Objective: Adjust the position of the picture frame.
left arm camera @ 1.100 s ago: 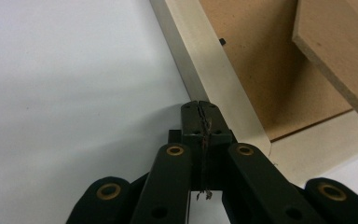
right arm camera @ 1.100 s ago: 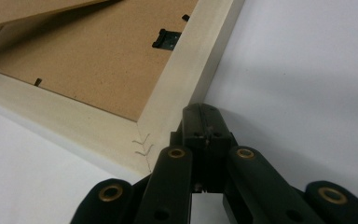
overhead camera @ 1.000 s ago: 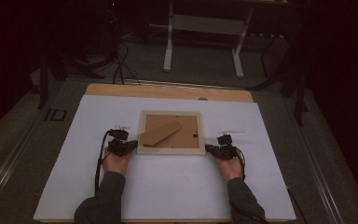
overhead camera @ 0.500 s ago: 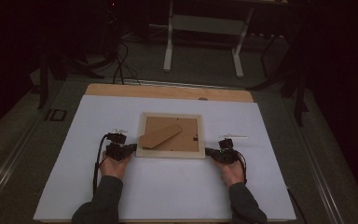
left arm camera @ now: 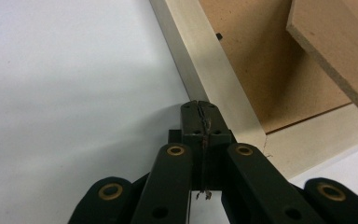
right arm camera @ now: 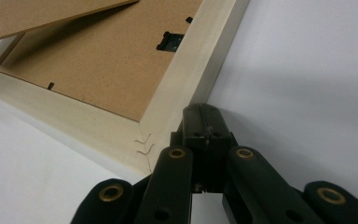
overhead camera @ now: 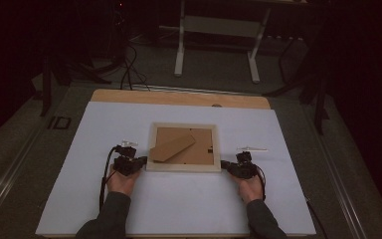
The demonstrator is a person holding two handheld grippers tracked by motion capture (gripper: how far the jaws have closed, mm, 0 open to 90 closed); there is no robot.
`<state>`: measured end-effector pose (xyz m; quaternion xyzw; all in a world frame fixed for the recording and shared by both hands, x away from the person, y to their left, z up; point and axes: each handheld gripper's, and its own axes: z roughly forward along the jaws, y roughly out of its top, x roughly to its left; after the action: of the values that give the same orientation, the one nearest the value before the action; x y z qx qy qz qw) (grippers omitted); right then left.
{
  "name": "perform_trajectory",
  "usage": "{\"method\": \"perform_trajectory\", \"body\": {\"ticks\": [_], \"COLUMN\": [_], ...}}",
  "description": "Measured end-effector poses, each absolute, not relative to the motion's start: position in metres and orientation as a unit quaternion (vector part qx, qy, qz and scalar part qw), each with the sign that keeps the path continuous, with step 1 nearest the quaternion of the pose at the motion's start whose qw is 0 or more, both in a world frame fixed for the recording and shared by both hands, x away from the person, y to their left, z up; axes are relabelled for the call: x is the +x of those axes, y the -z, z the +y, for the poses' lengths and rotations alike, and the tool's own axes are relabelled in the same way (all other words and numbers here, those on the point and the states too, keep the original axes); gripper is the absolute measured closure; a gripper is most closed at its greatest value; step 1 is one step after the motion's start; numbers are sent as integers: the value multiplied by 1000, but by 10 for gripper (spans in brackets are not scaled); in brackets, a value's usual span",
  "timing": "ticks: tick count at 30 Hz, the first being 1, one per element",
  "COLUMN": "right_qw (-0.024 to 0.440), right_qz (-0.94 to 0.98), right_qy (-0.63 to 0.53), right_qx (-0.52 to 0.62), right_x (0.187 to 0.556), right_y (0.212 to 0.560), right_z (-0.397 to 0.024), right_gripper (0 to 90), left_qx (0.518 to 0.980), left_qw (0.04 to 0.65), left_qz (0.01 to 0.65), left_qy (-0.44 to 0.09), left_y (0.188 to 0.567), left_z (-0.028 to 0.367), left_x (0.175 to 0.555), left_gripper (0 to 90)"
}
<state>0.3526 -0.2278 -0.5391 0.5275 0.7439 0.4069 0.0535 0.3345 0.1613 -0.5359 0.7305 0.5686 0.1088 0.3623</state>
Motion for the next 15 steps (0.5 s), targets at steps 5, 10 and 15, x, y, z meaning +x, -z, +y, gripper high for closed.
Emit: {"method": "perform_trajectory", "body": {"ticks": [5,10,15], "right_qw": [52,55,74], "right_qz": [740,738,749], "right_qy": [-413,-417,-408], "right_qx": [529,527,517], "right_x": [350,349,347], "right_y": [541,541,540], "right_z": [-232,-233,-231], "right_gripper": [900,900,900], "left_qx": [732,736,740], "left_qw": [363,367,372], "left_qz": [566,558,550], "left_qy": [-112,-111,-110], "left_y": [536,537,538], "left_z": [158,160,162], "left_x": [334,334,334], "left_gripper": [900,900,900]}}
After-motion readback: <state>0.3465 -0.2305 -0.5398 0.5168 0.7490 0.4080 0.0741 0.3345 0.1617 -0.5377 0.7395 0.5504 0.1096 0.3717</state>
